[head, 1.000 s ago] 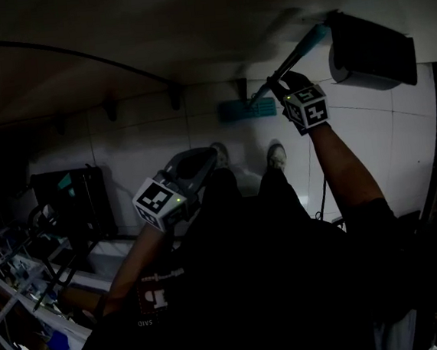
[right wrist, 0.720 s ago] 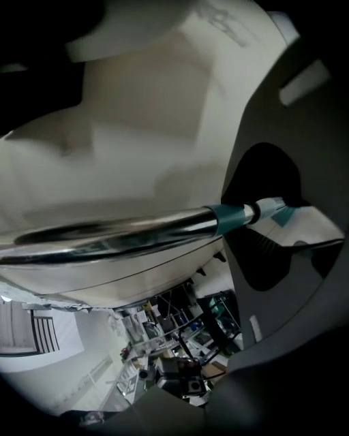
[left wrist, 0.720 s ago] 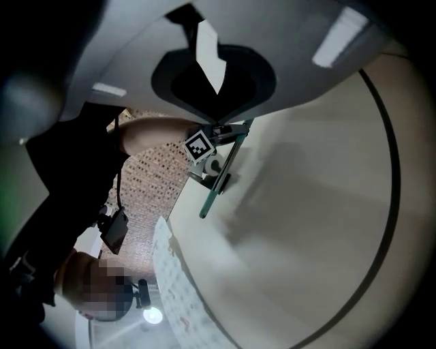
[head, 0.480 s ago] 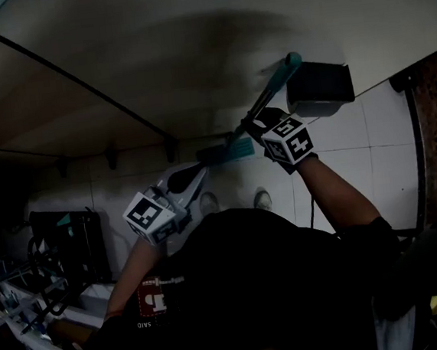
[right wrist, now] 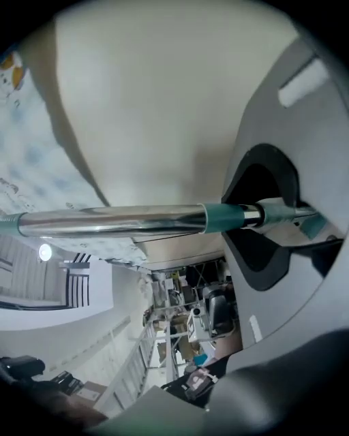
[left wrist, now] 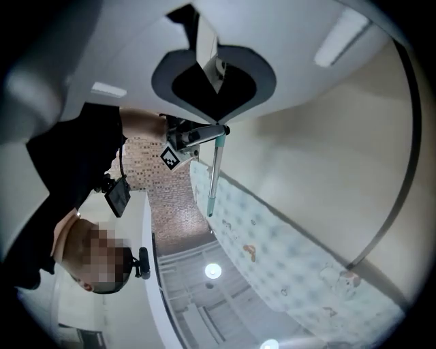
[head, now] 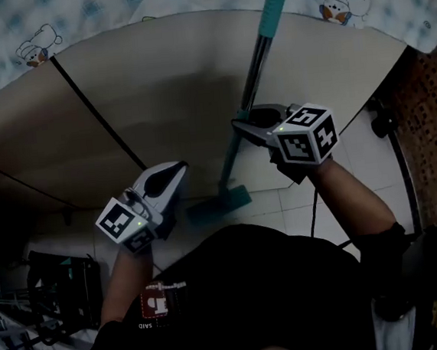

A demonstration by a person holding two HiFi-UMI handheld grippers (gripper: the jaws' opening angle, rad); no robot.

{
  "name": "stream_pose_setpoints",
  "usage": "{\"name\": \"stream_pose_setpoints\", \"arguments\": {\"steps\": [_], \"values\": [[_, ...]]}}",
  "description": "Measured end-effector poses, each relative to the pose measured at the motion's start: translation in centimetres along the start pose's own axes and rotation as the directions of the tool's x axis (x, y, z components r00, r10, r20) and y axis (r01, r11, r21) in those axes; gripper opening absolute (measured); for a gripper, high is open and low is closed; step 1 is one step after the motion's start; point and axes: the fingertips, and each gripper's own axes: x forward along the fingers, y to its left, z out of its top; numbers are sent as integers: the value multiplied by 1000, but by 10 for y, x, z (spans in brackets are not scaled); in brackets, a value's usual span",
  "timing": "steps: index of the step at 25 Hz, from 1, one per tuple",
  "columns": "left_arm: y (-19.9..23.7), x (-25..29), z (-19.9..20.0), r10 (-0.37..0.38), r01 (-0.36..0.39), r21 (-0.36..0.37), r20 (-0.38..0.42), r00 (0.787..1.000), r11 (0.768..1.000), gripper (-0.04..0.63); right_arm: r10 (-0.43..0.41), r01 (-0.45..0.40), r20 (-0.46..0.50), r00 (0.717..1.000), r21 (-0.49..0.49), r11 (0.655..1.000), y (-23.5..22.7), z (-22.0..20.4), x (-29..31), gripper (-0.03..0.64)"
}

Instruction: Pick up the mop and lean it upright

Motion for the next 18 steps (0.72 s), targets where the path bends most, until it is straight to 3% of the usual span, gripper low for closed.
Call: {"name": "stream_pose_setpoints", "arguments": {"steps": [5,9,18], "values": [[1,-2,44,43,-42,63,-6,999,997,-6,4,-1,60,998,-40,999,16,69,-36,126],[10,-5,69,85,-86,49,28,996,995,-6,2,7,110,994,-81,997,22,108,-58,126],[10,-7,96,36,-37,9,79,996,999,-5,-26,46,146,989,-135,990,19,137,-73,126]]}}
